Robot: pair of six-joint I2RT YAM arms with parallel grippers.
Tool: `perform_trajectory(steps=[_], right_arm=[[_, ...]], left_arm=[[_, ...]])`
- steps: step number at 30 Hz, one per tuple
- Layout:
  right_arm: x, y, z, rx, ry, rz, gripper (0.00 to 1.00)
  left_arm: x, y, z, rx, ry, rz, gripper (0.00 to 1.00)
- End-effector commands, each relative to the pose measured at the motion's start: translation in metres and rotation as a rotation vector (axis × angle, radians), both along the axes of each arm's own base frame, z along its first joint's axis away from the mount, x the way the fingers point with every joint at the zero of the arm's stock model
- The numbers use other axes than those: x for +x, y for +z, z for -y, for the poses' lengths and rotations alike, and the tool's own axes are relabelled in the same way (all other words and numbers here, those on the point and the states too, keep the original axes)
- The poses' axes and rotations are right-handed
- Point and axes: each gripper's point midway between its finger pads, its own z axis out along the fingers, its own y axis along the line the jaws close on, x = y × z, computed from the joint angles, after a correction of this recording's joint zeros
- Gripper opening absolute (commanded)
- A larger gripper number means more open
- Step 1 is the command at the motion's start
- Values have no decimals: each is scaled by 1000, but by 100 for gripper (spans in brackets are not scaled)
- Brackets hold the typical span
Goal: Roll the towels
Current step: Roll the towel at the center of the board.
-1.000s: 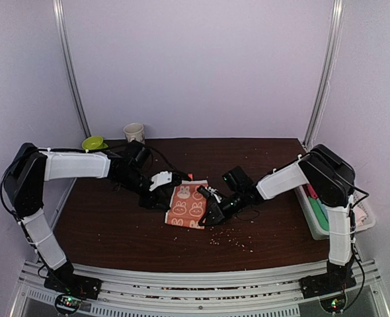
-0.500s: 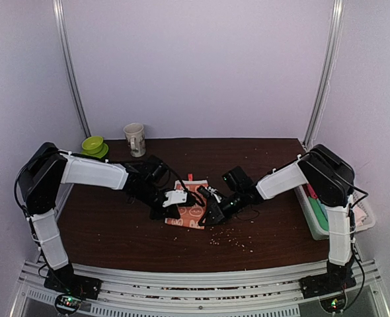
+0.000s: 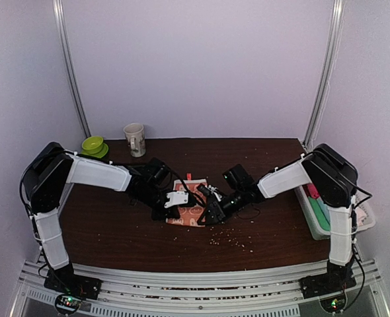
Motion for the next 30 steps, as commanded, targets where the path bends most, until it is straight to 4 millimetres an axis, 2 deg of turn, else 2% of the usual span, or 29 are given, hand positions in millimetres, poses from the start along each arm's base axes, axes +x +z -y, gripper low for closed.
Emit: perform_trajectory(steps=[1,7,10,12,15,19,23,27,29,30], right_arm=[[2,-2,20,-105,-32,59,35],[9,8,49,-226,-52,266,38],[13,16,65,-296,-58,453,44],[8,21,68,-327,-33,595,46],[1,36,63,-350,-12,826,48],[-21,53,54,-338,20,1128,49],[-31,66,44,-385,38,1351,50],[-36,64,28,-487,108,1526,50],[-36,55,20,-548,162,1572,50],[-35,44,17,-583,199,1583,50]], left_arm=[[-8,-23,-12,62,19,-44,0],[-14,-29,-13,63,10,-117,0],[-15,-29,-14,46,9,-169,0],[-17,-29,-15,35,8,-212,0],[-18,-32,-18,28,13,-270,0],[-20,-37,-22,14,18,-341,0],[-22,-39,-23,7,18,-396,0],[-26,-42,-23,3,18,-443,0],[-26,-43,-25,3,20,-459,0],[-26,-43,-25,3,23,-463,0]])
